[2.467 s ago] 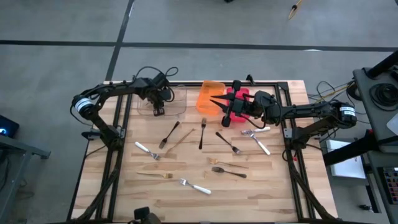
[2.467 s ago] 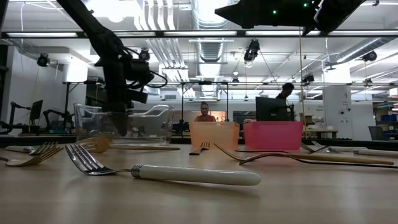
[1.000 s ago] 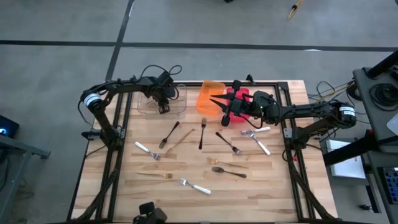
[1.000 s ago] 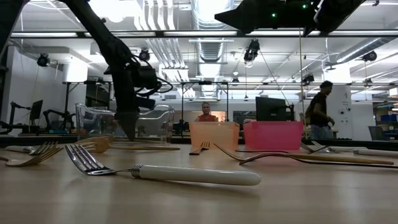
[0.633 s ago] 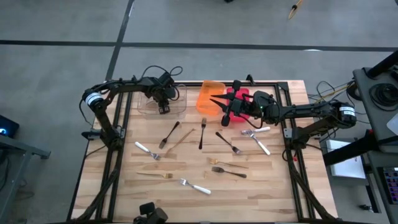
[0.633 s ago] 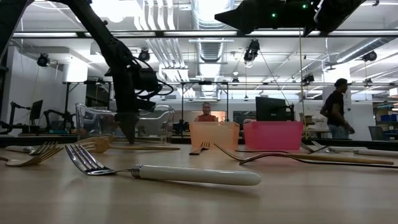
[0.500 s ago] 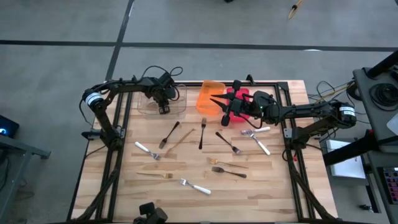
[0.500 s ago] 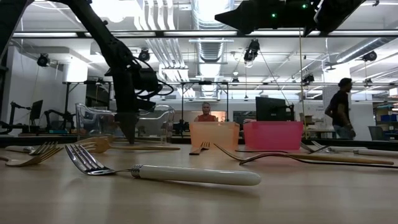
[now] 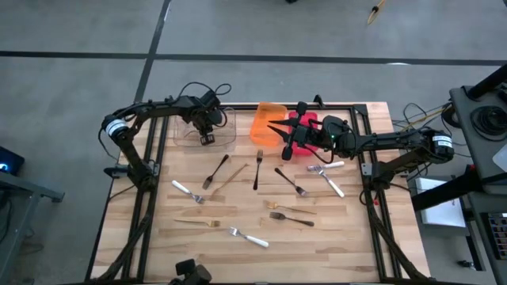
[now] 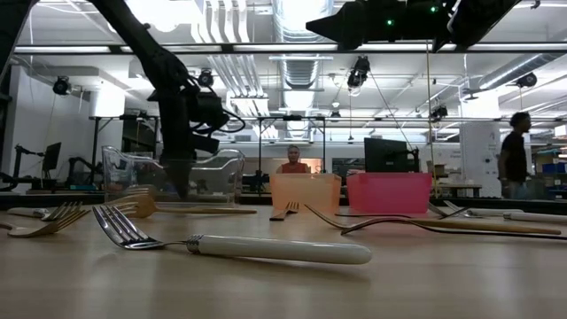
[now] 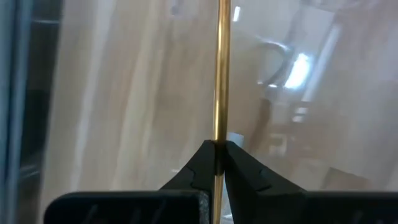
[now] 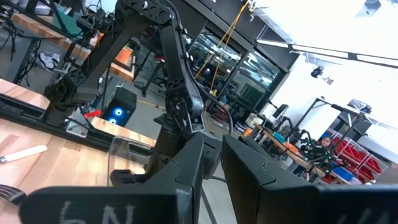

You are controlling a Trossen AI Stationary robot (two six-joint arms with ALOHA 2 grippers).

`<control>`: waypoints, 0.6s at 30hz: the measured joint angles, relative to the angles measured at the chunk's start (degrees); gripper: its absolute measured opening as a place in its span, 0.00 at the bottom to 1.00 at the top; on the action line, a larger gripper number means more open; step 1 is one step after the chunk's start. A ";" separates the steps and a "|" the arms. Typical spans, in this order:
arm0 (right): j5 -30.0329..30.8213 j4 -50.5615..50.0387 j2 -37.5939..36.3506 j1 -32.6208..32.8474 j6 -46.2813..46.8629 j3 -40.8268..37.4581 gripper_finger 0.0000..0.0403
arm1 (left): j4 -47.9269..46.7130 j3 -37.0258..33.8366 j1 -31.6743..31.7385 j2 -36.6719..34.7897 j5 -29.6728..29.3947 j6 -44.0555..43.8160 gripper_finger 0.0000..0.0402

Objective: Sort silverware by color (type)
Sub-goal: Put the gold fork into the transparent bin

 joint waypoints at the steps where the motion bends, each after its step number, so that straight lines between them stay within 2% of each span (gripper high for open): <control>1: 0.00 0.00 0.00 0.00 -0.01 0.00 0.13 | -0.53 0.10 0.00 0.00 0.42 -0.01 0.01; 10: 0.00 -0.02 0.00 0.00 0.00 0.00 0.13 | -4.87 2.23 -0.02 0.02 12.48 2.50 0.01; 18: 0.00 -0.02 0.00 0.00 0.00 0.00 0.13 | -5.43 2.44 0.16 0.02 12.25 2.61 0.02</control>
